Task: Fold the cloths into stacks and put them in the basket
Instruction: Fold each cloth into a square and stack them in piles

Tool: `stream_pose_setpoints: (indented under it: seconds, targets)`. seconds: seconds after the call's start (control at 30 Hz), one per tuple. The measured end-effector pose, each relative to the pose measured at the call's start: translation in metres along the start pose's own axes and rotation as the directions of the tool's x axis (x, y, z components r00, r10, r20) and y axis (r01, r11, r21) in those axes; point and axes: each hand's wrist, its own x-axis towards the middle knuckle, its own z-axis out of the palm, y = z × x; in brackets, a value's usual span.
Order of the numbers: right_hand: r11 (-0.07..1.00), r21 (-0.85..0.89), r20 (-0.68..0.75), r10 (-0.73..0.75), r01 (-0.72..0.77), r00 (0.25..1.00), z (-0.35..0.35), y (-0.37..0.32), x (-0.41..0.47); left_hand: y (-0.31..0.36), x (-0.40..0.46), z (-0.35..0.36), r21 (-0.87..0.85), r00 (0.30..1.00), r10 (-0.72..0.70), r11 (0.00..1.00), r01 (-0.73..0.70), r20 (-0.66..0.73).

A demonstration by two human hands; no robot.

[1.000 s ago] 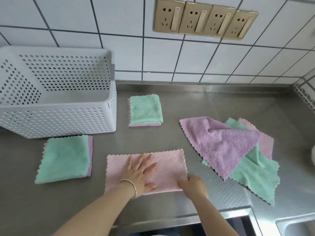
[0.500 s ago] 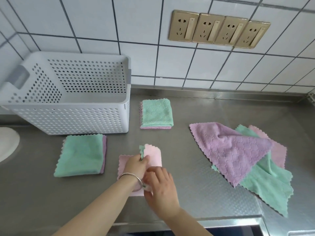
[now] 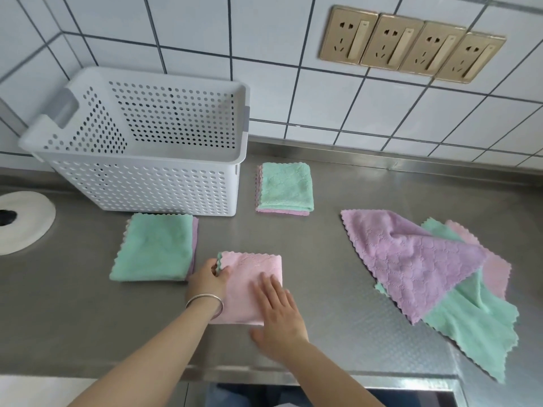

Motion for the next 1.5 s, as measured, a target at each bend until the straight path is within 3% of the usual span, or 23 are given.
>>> stream_pose_setpoints:
  seconds: [0.17, 0.4, 0.5, 0.57, 0.63, 0.7, 0.77, 0.83, 0.97, 1.13, 1.27, 1.4, 1.5]
  targets:
    - [0.999, -0.034, 0.033, -0.023, 0.024, 0.999, 0.002, 0.004, -0.002, -0.003, -0.002, 0.005, -0.058, 0.999, 0.007, 0.998, -0.01, -0.039]
    - [0.996, -0.093, 0.034, -0.012, 0.015, 0.999, 0.01, 0.002, 0.001, -0.011, 0.004, 0.007, -0.01, 0.997, 0.018, 1.0, -0.019, -0.081]
    - [1.0, -0.016, -0.011, 0.016, -0.016, 1.0, 0.005, -0.001, 0.002, -0.015, 0.0, 0.008, 0.007, 0.991, 0.0, 1.0, 0.001, -0.134]
    - [0.983, 0.136, -0.069, 0.134, -0.124, 0.989, -0.005, -0.001, 0.001, -0.021, -0.007, 0.011, 0.053, 0.984, -0.012, 0.998, 0.022, -0.179]
    - [0.917, 0.319, -0.125, 0.29, -0.238, 0.949, -0.01, 0.001, 0.003, -0.027, -0.015, 0.014, 0.114, 0.982, -0.018, 0.993, 0.04, -0.188]
    - [0.738, 0.51, 0.088, 0.465, -0.441, 0.881, -0.018, 0.001, 0.009, -0.03, -0.02, 0.017, 0.136, 0.981, -0.023, 0.989, 0.05, -0.192]
    - [0.507, 0.62, 0.307, 0.545, -0.598, 0.78, -0.02, 0.003, 0.016, -0.029, -0.021, 0.017, 0.153, 0.982, -0.04, 0.986, 0.069, -0.186]
    - [0.452, 0.621, 0.389, 0.532, -0.641, 0.752, -0.021, 0.004, 0.021, -0.027, -0.018, 0.017, 0.19, 0.987, -0.032, 0.98, 0.062, -0.156]
    - [0.402, 0.644, 0.437, 0.504, -0.65, 0.745, -0.027, 0.012, 0.027, -0.014, -0.017, 0.014, 0.055, 0.995, -0.056, 0.997, 0.06, -0.084]
    - [0.368, 0.783, 0.267, 0.528, -0.501, 0.806, -0.067, 0.038, 0.051, 0.049, -0.011, 0.007, -0.159, 0.996, 0.038, 0.986, -0.05, -0.078]
    - [0.344, 0.853, 0.153, 0.554, -0.392, 0.818, -0.109, 0.07, 0.097, 0.112, 0.006, 0.003, -0.358, 0.976, 0.17, 0.91, -0.208, -0.133]
    - [0.317, 0.864, 0.148, 0.583, -0.39, 0.799, -0.135, 0.1, 0.16, 0.165, 0.05, 0.012, -0.324, 0.927, 0.36, 0.869, -0.373, -0.099]
    - [0.289, 0.855, 0.201, 0.579, -0.43, 0.79, -0.14, 0.118, 0.203, 0.19, 0.089, 0.022, -0.218, 0.936, 0.346, 0.911, -0.35, -0.06]
